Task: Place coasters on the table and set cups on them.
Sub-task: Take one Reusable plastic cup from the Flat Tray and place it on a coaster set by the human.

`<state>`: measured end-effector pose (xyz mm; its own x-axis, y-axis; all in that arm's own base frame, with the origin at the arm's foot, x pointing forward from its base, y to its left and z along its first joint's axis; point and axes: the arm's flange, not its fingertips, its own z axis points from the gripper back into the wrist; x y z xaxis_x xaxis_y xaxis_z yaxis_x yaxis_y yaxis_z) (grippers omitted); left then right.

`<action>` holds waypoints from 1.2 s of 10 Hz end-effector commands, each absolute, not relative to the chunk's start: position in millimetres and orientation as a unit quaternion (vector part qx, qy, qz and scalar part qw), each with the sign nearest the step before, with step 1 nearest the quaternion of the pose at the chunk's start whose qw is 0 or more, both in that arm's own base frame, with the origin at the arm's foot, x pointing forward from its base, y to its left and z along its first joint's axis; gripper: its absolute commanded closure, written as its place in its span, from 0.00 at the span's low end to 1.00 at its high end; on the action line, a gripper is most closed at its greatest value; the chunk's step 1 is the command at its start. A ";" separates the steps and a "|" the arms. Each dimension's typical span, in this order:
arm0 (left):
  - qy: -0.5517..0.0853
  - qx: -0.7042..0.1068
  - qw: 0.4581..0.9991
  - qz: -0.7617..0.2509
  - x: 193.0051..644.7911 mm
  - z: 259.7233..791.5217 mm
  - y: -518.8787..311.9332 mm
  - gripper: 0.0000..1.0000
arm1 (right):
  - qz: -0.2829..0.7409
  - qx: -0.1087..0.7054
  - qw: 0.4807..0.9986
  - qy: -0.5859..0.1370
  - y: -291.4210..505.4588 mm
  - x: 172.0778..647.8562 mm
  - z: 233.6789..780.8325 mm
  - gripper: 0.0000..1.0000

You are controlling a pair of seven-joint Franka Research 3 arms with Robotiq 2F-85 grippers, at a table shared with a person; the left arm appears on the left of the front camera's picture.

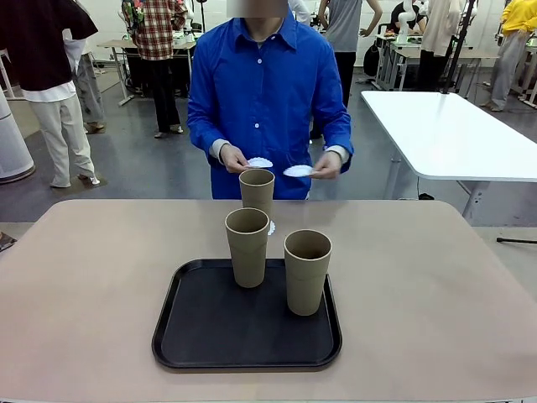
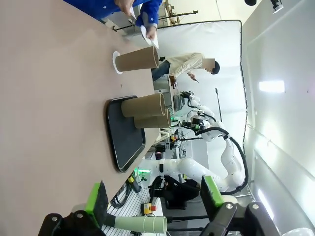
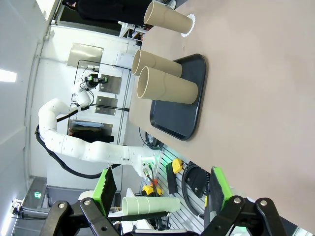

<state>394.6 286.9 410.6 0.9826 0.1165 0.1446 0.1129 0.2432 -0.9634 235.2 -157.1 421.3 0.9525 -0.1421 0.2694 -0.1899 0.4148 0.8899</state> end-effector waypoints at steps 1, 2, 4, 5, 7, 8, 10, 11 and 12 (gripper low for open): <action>-0.100 -0.616 0.781 0.004 396.2 416.1 289.5 0.00 | 0.019 0.547 0.822 -0.161 -157.2 236.8 422.1 0.00; -0.100 -0.616 0.781 0.004 396.2 416.1 289.5 0.00 | 0.019 0.547 0.822 -0.161 -157.2 236.8 422.1 0.00; -0.100 -0.616 0.781 0.004 396.2 416.1 289.5 0.00 | 0.019 0.547 0.822 -0.161 -157.2 236.8 422.1 0.00; -0.100 -0.616 0.781 0.004 396.2 416.1 289.5 0.00 | 0.019 0.547 0.822 -0.161 -157.2 236.8 422.1 0.00; -0.100 -0.616 0.781 0.004 396.2 416.1 289.5 0.00 | 0.019 0.547 0.822 -0.161 -157.2 236.8 422.1 0.00; -0.100 -0.616 0.781 0.004 396.2 416.1 289.5 0.00 | 0.019 0.547 0.822 -0.161 -157.2 236.8 422.1 0.00; -0.100 -0.616 0.781 0.004 396.2 416.1 289.5 0.00 | 0.019 0.547 0.822 -0.161 -157.2 236.8 422.1 0.00; -0.100 -0.616 0.781 0.004 396.2 416.1 289.5 0.00 | 0.019 0.547 0.822 -0.161 -157.2 236.8 422.1 0.00; -0.100 -0.616 0.781 0.004 396.2 416.1 289.5 0.00 | 0.019 0.547 0.822 -0.161 -157.2 236.8 422.1 0.00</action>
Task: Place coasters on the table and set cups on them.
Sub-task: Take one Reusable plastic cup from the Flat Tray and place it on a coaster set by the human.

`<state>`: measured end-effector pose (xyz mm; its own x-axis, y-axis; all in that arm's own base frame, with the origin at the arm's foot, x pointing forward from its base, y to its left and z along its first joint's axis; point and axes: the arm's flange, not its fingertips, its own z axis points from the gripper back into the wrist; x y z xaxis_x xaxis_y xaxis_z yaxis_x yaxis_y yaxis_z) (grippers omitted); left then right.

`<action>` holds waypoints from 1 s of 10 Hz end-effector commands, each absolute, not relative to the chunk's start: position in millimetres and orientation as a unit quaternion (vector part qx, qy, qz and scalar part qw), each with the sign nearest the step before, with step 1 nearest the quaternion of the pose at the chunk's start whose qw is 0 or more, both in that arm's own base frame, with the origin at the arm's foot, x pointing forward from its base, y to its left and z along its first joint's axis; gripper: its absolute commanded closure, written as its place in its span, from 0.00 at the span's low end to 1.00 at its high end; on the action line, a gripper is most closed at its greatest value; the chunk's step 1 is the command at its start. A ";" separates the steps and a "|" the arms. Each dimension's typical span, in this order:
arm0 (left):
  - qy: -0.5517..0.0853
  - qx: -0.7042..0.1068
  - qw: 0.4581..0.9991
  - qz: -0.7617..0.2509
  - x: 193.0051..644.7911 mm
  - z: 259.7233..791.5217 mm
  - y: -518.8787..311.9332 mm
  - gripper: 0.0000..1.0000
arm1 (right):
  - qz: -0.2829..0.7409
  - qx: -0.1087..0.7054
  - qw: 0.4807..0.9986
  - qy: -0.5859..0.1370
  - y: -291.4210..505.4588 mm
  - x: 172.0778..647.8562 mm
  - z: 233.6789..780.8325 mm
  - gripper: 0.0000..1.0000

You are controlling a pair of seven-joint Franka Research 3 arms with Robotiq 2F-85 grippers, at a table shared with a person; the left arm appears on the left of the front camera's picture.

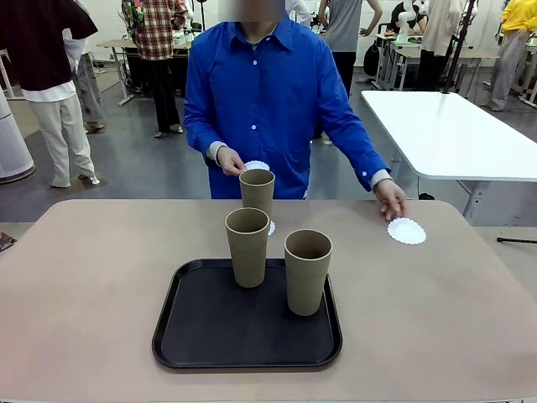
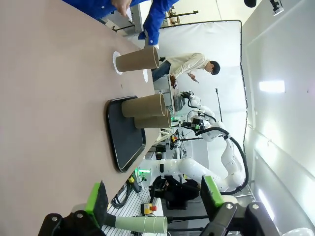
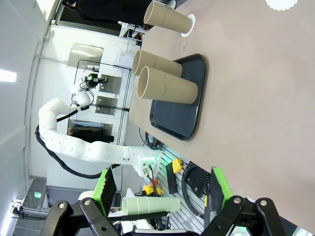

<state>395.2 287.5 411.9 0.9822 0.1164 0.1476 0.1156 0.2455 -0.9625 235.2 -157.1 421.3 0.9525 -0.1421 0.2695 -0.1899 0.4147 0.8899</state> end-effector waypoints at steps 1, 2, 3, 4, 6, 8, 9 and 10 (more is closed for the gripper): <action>-0.100 -0.616 0.781 0.004 396.2 416.1 289.5 0.00 | 0.019 0.547 0.822 -0.161 -157.2 236.8 422.1 0.00; -0.100 -0.616 0.781 0.004 396.2 416.1 289.5 0.00 | 0.019 0.547 0.822 -0.161 -157.2 236.8 422.1 0.00; -0.100 -0.616 0.781 0.004 396.2 416.1 289.5 0.00 | 0.019 0.547 0.822 -0.161 -157.2 236.8 422.1 0.00; -0.100 -0.616 0.781 0.004 396.2 416.1 289.5 0.00 | 0.019 0.547 0.822 -0.161 -157.2 236.8 422.1 0.00; -0.100 -0.616 0.781 0.004 396.2 416.1 289.5 0.00 | 0.019 0.547 0.822 -0.161 -157.2 236.8 422.1 0.00; -0.100 -0.616 0.781 0.004 396.2 416.1 289.5 0.00 | 0.063 0.524 0.837 -0.149 -157.7 253.1 439.9 0.00; -0.100 -0.616 0.781 0.004 396.2 416.1 289.5 0.00 | 0.138 0.485 0.854 -0.131 -146.4 269.2 461.2 0.00; -0.100 -0.616 0.781 0.004 396.2 416.1 289.5 0.00 | 0.215 0.450 0.852 -0.156 -131.3 285.6 483.4 0.00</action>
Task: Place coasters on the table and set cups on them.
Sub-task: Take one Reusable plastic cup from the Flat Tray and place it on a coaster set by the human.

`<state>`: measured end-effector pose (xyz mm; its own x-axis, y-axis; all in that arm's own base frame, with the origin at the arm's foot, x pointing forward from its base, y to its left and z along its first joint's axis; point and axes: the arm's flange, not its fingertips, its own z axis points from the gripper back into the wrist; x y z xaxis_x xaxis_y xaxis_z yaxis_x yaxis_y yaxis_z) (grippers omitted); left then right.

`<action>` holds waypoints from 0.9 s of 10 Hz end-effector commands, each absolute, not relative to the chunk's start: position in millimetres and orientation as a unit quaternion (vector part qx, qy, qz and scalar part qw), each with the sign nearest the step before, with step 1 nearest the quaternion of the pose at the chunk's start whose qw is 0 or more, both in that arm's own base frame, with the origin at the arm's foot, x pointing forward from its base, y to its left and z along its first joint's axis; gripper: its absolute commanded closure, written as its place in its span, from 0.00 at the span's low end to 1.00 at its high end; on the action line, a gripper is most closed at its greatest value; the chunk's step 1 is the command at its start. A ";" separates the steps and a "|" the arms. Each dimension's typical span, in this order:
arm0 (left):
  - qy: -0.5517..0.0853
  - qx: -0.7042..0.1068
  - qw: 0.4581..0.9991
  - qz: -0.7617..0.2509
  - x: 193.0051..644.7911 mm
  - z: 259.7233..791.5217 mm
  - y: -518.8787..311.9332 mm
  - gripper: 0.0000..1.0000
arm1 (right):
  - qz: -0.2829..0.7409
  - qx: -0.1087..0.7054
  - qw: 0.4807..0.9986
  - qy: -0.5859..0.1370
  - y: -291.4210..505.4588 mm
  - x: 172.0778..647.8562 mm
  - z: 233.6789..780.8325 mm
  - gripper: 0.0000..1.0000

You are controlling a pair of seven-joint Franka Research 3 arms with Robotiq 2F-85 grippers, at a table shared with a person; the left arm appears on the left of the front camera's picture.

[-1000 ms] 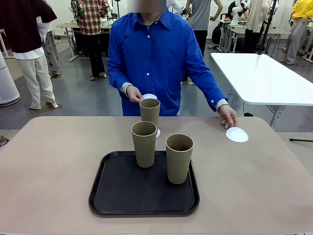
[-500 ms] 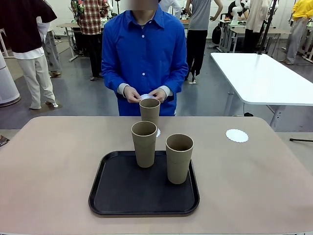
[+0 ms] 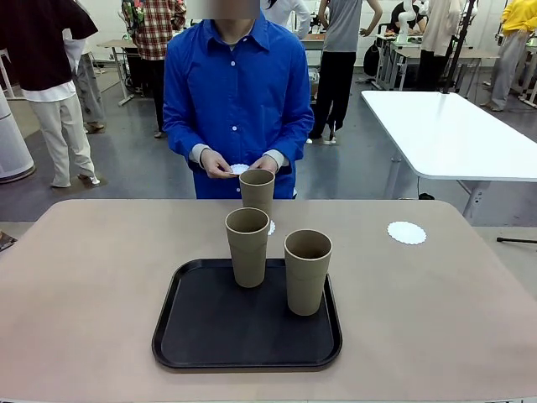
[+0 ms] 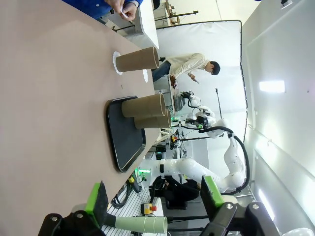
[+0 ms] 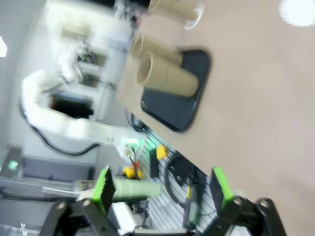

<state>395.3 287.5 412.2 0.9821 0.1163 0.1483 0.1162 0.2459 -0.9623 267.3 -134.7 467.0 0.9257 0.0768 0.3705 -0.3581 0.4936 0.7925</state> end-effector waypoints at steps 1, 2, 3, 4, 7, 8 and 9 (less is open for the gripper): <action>-0.100 -0.616 0.781 0.004 396.2 416.1 289.5 0.00 | 0.283 0.402 0.858 -0.148 -108.8 303.6 502.1 0.00; -0.100 -0.616 0.781 0.004 396.2 416.1 289.5 0.00 | 0.325 0.344 0.869 -0.142 -86.6 320.4 512.1 0.00; -0.100 -0.616 0.781 0.004 396.2 416.1 289.5 0.00 | 0.370 0.306 0.867 -0.135 -60.9 333.8 516.6 0.00; -0.100 -0.616 0.781 0.004 396.2 416.1 289.5 0.00 | 0.421 0.261 0.859 -0.132 -33.1 343.8 515.7 0.00; -0.100 -0.616 0.781 0.004 396.2 416.1 289.5 0.00 | 0.531 0.163 0.823 -0.122 44.6 351.0 496.8 0.00; -0.100 -0.616 0.781 0.004 396.2 416.1 289.5 0.00 | 0.552 0.150 0.813 -0.111 55.7 350.9 491.9 0.00; -0.100 -0.616 0.781 0.004 396.2 416.1 289.5 0.00 | 0.556 0.136 0.812 -0.115 63.3 354.8 487.2 0.00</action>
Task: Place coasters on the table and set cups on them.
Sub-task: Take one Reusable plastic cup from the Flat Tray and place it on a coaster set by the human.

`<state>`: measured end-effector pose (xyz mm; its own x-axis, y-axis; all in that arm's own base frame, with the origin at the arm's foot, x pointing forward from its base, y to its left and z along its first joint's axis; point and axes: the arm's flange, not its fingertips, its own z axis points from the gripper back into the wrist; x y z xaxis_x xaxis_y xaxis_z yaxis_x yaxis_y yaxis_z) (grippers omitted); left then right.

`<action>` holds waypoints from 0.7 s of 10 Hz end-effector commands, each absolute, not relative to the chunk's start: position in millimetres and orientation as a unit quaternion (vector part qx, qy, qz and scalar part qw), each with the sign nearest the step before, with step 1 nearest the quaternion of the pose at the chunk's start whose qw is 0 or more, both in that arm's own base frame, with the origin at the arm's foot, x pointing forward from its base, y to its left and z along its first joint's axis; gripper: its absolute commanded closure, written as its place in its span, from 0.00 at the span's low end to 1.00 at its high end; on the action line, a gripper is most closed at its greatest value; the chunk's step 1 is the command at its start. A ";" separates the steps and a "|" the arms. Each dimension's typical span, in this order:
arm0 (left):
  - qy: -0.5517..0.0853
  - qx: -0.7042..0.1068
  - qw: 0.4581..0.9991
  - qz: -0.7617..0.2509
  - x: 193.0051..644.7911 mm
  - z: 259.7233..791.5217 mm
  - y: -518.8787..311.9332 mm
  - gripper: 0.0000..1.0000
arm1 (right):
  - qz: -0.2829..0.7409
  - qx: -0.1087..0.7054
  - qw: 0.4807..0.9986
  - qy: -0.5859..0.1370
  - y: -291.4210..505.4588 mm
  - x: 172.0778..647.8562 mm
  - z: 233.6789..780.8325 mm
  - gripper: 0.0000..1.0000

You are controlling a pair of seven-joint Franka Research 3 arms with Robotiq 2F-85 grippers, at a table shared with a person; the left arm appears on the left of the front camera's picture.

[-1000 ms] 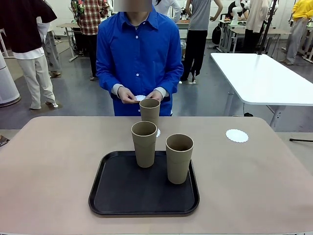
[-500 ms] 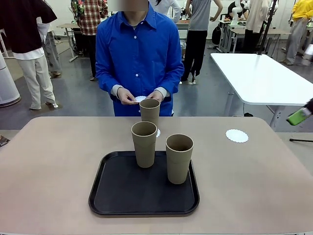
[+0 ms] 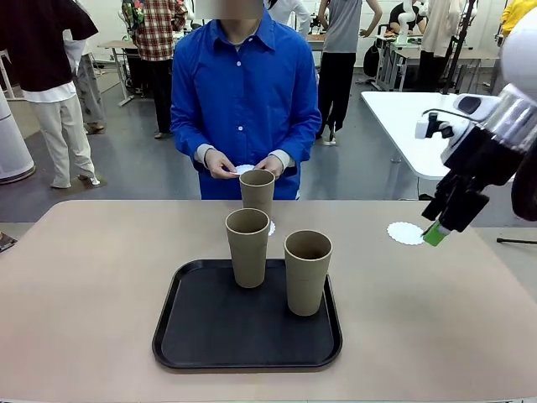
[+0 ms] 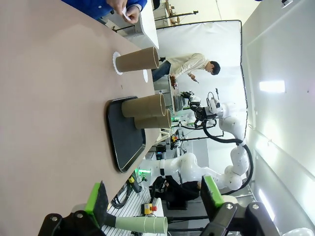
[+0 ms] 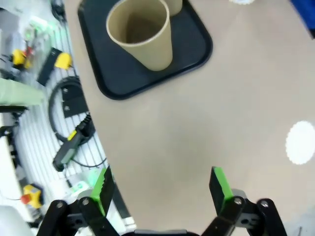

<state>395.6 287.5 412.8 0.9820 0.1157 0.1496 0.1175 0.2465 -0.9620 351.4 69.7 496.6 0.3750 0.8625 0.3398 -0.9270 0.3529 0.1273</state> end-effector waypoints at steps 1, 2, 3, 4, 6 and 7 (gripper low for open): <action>-0.100 -0.616 0.781 0.004 396.2 416.1 289.5 0.00 | 0.556 0.133 0.812 -0.116 68.2 359.3 482.9 0.00; -0.100 -0.616 0.781 0.004 396.2 416.1 289.5 0.00 | 0.549 0.150 0.815 -0.107 69.7 351.4 496.6 0.00; -0.100 -0.616 0.781 0.004 396.2 416.1 289.5 0.00 | 0.549 0.150 0.815 -0.107 69.7 351.4 496.6 0.00; -0.100 -0.616 0.781 0.004 396.2 416.1 289.5 0.00 | 0.549 0.150 0.815 -0.107 69.7 351.4 496.6 0.00; -0.100 -0.616 0.781 0.004 396.2 416.1 289.5 0.00 | 0.549 0.150 0.815 -0.107 69.7 351.4 496.6 0.00; -0.100 -0.616 0.781 0.004 396.2 416.1 289.5 0.00 | 0.550 0.151 0.813 -0.115 69.0 352.2 493.9 0.00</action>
